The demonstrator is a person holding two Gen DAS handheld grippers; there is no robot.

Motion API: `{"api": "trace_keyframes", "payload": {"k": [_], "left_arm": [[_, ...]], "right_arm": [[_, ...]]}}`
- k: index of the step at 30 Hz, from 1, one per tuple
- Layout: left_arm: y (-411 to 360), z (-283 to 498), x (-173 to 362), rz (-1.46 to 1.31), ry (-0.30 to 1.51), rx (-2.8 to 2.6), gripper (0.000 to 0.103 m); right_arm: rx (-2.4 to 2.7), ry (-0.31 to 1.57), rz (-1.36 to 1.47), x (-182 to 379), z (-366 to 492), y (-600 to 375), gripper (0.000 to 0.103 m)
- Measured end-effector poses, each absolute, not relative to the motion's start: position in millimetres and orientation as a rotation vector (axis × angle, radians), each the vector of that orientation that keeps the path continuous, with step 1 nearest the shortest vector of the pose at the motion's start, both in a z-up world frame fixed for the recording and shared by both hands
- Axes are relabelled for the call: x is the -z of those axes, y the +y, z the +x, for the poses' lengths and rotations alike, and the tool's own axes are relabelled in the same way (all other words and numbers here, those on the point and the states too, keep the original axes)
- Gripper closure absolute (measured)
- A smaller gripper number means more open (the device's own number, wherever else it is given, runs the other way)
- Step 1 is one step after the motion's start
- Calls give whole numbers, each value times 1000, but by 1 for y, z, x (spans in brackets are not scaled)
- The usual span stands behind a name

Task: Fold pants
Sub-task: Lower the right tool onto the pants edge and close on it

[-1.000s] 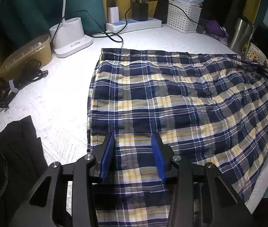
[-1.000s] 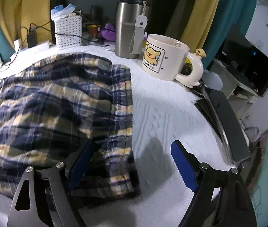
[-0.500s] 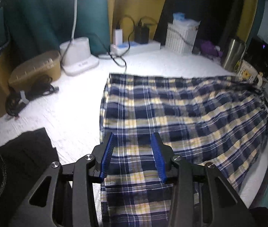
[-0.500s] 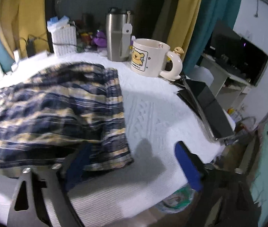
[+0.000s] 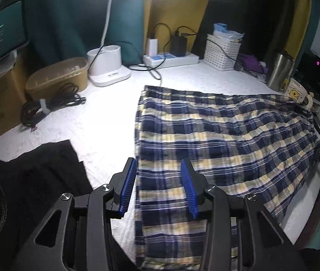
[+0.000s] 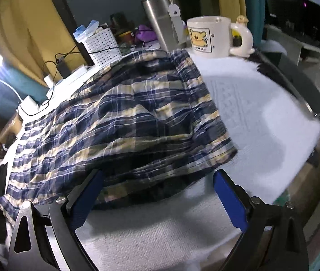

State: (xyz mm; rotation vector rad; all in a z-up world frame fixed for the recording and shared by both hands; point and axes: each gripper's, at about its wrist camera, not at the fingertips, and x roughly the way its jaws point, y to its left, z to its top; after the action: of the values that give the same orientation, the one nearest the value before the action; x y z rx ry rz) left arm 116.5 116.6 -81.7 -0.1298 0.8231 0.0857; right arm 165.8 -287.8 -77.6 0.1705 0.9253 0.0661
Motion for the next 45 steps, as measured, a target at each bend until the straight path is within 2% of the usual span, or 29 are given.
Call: {"api": "trace_keyframes", "payload": {"k": [3,29,30,32,33,34,36,37,38,40,45], "left_arm": [[123,116,82,-133,828,-111,63],[122,131,75,-125,844,-204,63],[122,131,74,-123,843,-205,63],[121,131,73,-121,844,-207,63],[120,131,73,-119,844,-207,63],[119,131,73,-117,845,-207,63],[116,132,73,-110,850,-204,63],[115,132,74,-106,852,-201,63],[114,133,74,-102,854,-199,63],[110,136,74,-100,857,-193,63],[98,140,72,-93,861,-176,63]], "right_arm": [[-77,922,187,79,170,-288,0],[-128,860,325,79,230,-292,1],[-138,855,340,79,231,-292,4],[-142,849,372,80,232,-297,27],[-130,844,381,81,232,-301,33],[-127,844,387,81,233,-304,44],[-143,848,410,84,233,-311,49],[-150,847,409,84,232,-314,57],[-149,845,403,85,231,-316,69],[-150,838,400,87,229,-320,83],[-161,796,399,83,223,-327,89]]}}
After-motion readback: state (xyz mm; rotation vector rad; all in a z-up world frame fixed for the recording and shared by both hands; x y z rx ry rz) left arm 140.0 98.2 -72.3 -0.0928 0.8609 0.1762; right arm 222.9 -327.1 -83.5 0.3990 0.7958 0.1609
